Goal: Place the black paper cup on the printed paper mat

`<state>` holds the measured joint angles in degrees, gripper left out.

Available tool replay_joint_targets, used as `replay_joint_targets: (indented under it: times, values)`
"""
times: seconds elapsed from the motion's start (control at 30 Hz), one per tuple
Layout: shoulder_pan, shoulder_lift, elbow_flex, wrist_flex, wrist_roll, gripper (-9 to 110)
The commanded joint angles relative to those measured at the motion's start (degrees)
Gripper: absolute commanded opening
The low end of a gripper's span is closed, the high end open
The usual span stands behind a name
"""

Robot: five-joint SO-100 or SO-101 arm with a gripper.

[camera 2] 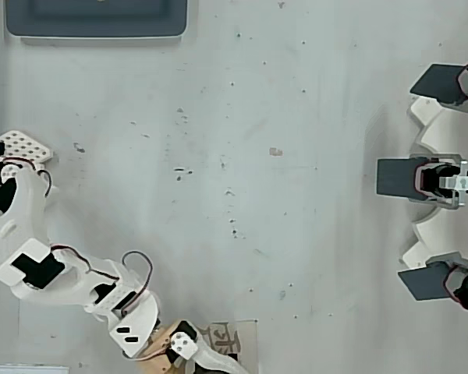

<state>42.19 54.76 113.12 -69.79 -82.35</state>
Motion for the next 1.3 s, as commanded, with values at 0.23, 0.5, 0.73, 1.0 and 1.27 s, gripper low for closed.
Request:
replay_joint_targets:
  times: [0.23,0.5,0.73,1.0,1.27]
  values:
    - [0.7,-0.9,-2.7,0.1,-1.8,13]
    - [0.8,-1.6,-2.6,0.0,-1.6,14]
    - [1.7,-0.6,-2.5,0.2,-1.1,21]
    - [4.0,1.9,-0.5,0.4,-1.1,39]
    - [6.5,7.7,6.6,0.4,-0.7,53]
